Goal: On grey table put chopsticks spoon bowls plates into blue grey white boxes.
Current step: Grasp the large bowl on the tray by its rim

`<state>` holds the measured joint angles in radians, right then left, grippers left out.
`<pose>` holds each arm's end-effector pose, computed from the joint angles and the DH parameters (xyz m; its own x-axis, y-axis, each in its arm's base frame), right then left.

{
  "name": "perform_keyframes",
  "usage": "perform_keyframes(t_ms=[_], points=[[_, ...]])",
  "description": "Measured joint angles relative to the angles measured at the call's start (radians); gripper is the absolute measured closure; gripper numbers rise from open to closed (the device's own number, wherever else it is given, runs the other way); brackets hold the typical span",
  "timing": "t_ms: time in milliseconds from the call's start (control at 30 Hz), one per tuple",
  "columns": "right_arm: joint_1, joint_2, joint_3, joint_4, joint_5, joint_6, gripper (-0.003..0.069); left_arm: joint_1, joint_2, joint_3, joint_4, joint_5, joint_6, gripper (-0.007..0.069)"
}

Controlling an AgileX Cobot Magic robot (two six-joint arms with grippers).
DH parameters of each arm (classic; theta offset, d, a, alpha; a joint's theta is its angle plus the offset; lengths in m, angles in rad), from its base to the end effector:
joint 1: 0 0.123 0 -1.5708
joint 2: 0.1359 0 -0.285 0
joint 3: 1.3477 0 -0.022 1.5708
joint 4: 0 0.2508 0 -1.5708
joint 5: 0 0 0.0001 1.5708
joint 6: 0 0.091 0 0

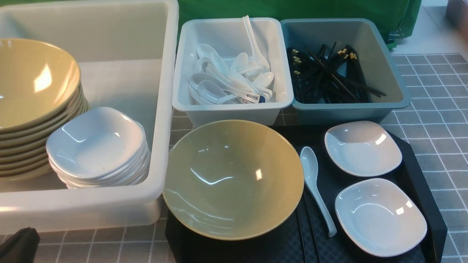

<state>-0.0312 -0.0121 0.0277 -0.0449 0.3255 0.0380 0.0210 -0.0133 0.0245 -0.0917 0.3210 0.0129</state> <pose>0.0538 -0.0030 0.1752 -0.2510 0.0033 -0.9680 0.0439 0.9990 -0.0080 0.0538 -0.0015 0.1768 -0.2411 -0.0791 -0.9673 -0.0108 0.9968 -0.0788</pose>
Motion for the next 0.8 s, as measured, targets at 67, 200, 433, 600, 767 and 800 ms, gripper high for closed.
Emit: perform_keyframes(t_ms=[67, 200, 433, 600, 767, 800], points=[[0.0, 0.0, 0.0, 0.0, -0.009, 0.0, 0.0421, 0.0, 0.0, 0.0, 0.0, -0.005, 0.0, 0.0636], [0.0, 0.0, 0.0, 0.0, -0.088, 0.042, 0.0421, 0.0, 0.0, 0.001, 0.0, -0.061, 0.0, 0.0636], [0.0, 0.0, 0.0, 0.0, -0.582, 0.074, 0.0421, 0.0, 0.0, 0.001, 0.007, -0.481, 0.0, 0.0636], [0.0, 0.0, 0.0, 0.0, -0.904, 0.145, 0.0421, 0.0, 0.0, 0.001, 0.01, -0.732, 0.0, 0.0636], [0.0, 0.0, -0.001, 0.004, -1.087, 0.285, 0.0421, 0.0, 0.0, 0.001, -0.001, -0.931, -0.045, 0.0636], [0.0, 0.0, -0.002, 0.004, -1.078, 0.289, 0.0422, 0.0, 0.0, -0.001, -0.001, -0.933, -0.052, 0.0636]])
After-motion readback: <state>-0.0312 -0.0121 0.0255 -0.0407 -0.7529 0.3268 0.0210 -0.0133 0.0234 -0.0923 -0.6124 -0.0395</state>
